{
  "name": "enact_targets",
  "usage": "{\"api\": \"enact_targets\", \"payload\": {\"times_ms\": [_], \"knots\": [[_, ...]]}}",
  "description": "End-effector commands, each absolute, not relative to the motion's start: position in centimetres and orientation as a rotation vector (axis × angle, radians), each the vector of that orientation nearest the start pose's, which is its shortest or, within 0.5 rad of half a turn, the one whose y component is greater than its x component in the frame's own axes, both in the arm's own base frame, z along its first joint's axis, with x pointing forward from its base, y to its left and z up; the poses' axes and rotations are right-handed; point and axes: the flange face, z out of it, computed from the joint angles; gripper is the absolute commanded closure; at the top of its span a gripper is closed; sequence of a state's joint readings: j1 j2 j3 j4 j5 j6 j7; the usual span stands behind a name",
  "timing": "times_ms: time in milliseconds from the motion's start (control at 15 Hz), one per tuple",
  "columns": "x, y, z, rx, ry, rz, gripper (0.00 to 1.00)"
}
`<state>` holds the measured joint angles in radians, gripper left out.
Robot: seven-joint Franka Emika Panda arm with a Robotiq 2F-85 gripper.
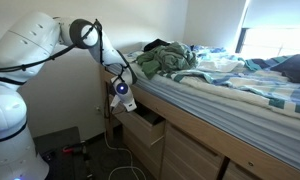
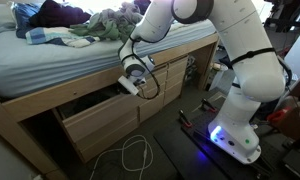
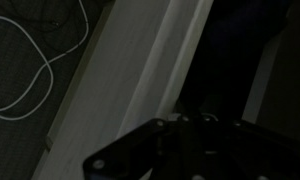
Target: Open the drawer on the left
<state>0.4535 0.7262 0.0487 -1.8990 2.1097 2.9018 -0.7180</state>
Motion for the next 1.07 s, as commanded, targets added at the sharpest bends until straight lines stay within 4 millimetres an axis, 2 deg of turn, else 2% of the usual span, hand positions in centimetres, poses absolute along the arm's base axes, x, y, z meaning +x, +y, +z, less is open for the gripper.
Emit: {"api": "enact_targets", "payload": {"times_ms": [0,600,867,1000], "knots": [[51.1,23.6,8.9,-2.306,1.016,-0.087,1.00],[51.1,23.1,9.6,-2.445,0.973,0.263,1.00],[51.0,23.5,10.7,-2.487,0.954,0.353,1.00],[50.6,24.1,11.8,-2.503,0.954,0.404,1.00]]}}
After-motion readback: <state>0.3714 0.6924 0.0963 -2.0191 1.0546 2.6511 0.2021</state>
